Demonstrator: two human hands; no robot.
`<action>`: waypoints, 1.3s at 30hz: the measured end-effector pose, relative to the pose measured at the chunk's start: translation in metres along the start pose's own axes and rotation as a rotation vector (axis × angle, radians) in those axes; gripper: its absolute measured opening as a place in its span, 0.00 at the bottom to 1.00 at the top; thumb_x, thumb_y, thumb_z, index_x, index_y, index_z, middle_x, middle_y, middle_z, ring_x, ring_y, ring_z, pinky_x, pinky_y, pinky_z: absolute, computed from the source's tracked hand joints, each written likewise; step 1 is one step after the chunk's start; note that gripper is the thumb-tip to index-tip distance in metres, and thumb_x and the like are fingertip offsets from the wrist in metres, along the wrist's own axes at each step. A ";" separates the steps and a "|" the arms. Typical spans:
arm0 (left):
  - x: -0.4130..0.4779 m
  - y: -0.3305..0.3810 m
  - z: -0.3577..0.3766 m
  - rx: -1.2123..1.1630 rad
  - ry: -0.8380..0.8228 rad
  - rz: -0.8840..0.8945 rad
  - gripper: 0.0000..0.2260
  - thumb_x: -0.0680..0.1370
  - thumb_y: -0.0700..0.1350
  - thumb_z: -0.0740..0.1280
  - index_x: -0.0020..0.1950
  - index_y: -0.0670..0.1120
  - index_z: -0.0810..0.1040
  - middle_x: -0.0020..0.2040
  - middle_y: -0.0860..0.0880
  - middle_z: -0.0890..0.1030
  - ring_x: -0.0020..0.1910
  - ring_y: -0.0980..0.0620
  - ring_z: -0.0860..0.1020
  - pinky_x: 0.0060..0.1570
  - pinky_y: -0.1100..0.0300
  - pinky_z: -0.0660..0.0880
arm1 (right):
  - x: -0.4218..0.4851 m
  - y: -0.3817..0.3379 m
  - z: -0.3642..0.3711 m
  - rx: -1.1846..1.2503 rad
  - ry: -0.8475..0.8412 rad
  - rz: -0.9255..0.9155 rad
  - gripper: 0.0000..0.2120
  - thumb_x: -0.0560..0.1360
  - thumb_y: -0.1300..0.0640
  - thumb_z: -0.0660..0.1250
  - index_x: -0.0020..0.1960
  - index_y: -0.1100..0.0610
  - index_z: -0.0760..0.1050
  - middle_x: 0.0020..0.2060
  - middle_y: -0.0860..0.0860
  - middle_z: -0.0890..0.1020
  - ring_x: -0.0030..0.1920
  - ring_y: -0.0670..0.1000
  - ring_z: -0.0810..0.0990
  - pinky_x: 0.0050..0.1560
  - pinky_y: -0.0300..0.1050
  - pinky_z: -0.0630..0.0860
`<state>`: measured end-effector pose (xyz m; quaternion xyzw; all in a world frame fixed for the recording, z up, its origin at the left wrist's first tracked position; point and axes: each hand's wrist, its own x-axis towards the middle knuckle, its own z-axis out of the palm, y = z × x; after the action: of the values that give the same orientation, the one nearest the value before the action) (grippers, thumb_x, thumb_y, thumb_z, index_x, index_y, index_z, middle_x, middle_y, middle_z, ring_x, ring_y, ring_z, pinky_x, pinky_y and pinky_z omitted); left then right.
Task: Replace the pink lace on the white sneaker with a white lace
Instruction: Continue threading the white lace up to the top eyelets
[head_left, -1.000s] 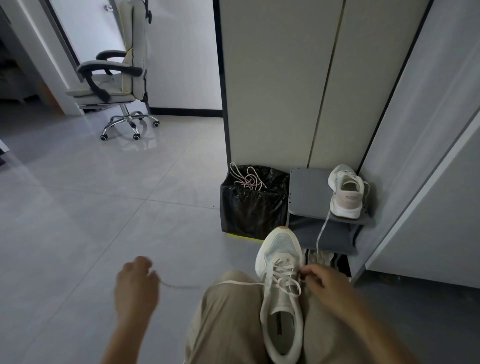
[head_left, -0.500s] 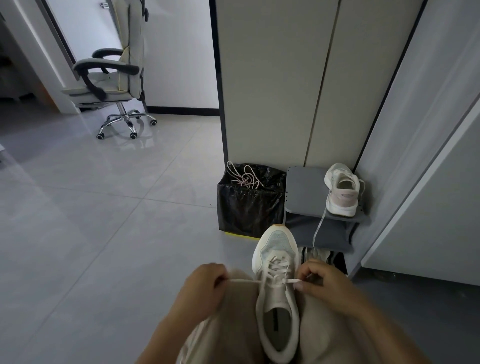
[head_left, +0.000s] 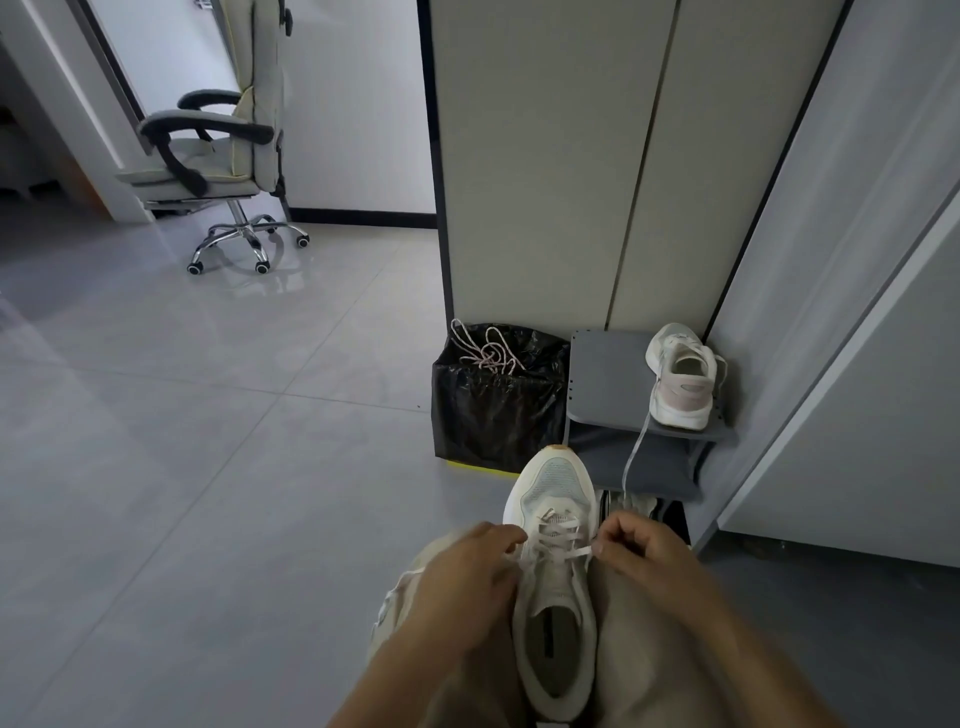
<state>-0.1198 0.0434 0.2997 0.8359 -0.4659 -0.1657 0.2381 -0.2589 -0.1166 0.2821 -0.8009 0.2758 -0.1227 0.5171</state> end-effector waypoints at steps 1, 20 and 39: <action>0.001 0.006 0.003 0.033 -0.008 -0.007 0.14 0.79 0.46 0.58 0.63 0.56 0.71 0.60 0.57 0.75 0.52 0.59 0.74 0.52 0.67 0.69 | -0.001 0.000 0.001 -0.005 0.013 -0.004 0.06 0.74 0.62 0.67 0.39 0.61 0.75 0.29 0.46 0.75 0.31 0.40 0.71 0.36 0.32 0.69; 0.038 0.003 0.009 -0.089 -0.200 -0.333 0.12 0.77 0.46 0.61 0.35 0.44 0.72 0.35 0.49 0.72 0.38 0.51 0.71 0.39 0.61 0.68 | -0.004 0.001 0.003 -0.026 0.021 -0.025 0.06 0.73 0.64 0.66 0.38 0.63 0.74 0.30 0.50 0.74 0.32 0.41 0.71 0.38 0.34 0.69; 0.042 0.012 -0.018 -0.512 -0.116 -0.115 0.13 0.73 0.42 0.72 0.55 0.51 0.76 0.41 0.53 0.76 0.26 0.62 0.70 0.28 0.70 0.68 | 0.005 -0.045 -0.045 -0.200 0.026 -0.137 0.07 0.73 0.60 0.69 0.42 0.47 0.79 0.39 0.43 0.82 0.42 0.38 0.79 0.43 0.32 0.73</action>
<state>-0.0982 0.0060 0.3188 0.7626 -0.3736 -0.3390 0.4049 -0.2620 -0.1397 0.3411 -0.8638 0.2381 -0.1400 0.4213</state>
